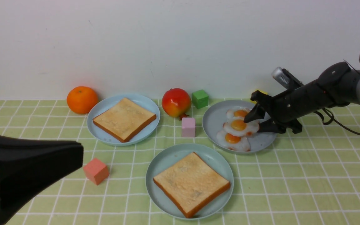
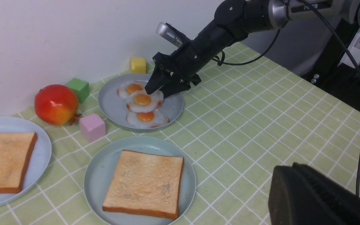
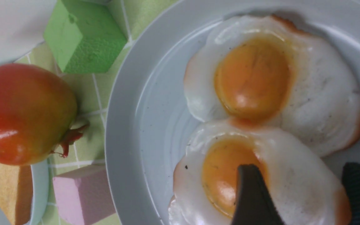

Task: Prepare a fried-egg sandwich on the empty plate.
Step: Use the right arm to grab a fried egg, then use the right arm to place the fried egg on the slice of bread in the middle

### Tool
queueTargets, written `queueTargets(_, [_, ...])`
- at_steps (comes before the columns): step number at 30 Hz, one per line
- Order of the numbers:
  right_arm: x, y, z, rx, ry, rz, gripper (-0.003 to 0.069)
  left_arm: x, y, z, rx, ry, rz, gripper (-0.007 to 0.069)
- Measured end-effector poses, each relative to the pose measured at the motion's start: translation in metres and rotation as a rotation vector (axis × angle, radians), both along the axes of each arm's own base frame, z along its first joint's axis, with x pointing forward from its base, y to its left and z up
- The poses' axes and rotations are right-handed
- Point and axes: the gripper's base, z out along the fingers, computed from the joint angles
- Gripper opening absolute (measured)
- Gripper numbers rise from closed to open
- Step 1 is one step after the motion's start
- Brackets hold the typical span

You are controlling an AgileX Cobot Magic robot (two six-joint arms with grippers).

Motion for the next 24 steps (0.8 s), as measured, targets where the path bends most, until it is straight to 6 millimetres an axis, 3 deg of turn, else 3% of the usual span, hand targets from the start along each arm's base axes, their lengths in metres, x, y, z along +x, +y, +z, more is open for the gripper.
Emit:
queueTargets(4, [0.0,0.0,0.0,-0.008,-0.001,0.004,0.0293,0.0,0.0,0.0,0.0,0.0,0.0,-0.0013])
queueTargets(5, [0.0,-0.001,-0.001,-0.017,-0.002,0.009,0.0225,0.0,0.0,0.0,0.0,0.0,0.0,-0.0013])
queueTargets(8, [0.0,-0.001,0.0,-0.018,-0.005,0.009,0.0138,0.0,0.0,0.0,-0.001,0.001,-0.001,-0.0012])
queueTargets(15, [-0.001,0.001,0.016,0.001,-0.032,0.014,0.0076,0.0,0.0,0.0,-0.001,0.001,-0.001,-0.0011])
queueTargets(18, [-0.005,0.002,0.03,0.007,-0.058,0.051,0.0075,0.0,0.0,-0.002,0.003,0.005,-0.001,-0.0011])
queueTargets(24, [-0.035,0.011,0.096,0.037,-0.121,0.251,0.0075,0.002,0.0,-0.005,0.03,0.036,0.019,-0.0011])
